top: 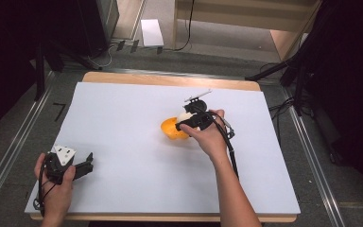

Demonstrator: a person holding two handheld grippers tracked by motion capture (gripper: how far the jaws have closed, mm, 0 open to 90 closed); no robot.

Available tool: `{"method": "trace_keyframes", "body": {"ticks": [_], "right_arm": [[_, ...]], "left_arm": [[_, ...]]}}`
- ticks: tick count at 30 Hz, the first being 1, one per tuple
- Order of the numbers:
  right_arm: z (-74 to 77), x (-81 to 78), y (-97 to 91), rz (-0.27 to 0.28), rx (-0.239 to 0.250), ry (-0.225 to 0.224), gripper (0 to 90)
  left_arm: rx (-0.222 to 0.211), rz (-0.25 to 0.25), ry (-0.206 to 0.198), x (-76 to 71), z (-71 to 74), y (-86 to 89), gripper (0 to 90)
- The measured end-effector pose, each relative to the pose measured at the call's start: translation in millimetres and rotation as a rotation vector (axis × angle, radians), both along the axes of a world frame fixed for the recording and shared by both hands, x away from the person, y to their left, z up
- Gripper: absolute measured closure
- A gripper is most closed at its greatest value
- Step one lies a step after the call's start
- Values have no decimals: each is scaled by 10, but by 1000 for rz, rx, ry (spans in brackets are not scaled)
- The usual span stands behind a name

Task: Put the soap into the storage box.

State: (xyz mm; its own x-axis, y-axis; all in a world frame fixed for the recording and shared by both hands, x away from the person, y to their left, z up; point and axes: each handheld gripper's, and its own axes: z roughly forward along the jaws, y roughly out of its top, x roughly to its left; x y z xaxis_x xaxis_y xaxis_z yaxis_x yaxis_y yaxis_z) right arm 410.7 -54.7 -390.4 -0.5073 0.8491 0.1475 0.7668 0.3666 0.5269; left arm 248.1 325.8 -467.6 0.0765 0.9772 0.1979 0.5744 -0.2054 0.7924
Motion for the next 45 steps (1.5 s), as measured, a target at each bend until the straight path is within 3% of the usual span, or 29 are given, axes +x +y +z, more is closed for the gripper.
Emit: {"method": "trace_keyframes", "body": {"ticks": [16,26,29,31,35,45], "right_arm": [[-185,91,135,-14,-13,45,239],[-288,130,156,-27,4,92,238],[-302,123,170,-34,-6,78,225],[-269,107,165,-36,28,61,192],[-193,89,143,-46,41,21,144],[-53,-22,-112,-66,95,-56,132]], "left_arm": [[-3,1,1,-1,2,2,142],[-4,0,0,1,-1,0,142],[-4,0,0,0,0,1,142],[-4,0,1,0,0,1,142],[-4,-1,0,-1,1,1,142],[-3,-1,0,-1,0,0,142]]}}
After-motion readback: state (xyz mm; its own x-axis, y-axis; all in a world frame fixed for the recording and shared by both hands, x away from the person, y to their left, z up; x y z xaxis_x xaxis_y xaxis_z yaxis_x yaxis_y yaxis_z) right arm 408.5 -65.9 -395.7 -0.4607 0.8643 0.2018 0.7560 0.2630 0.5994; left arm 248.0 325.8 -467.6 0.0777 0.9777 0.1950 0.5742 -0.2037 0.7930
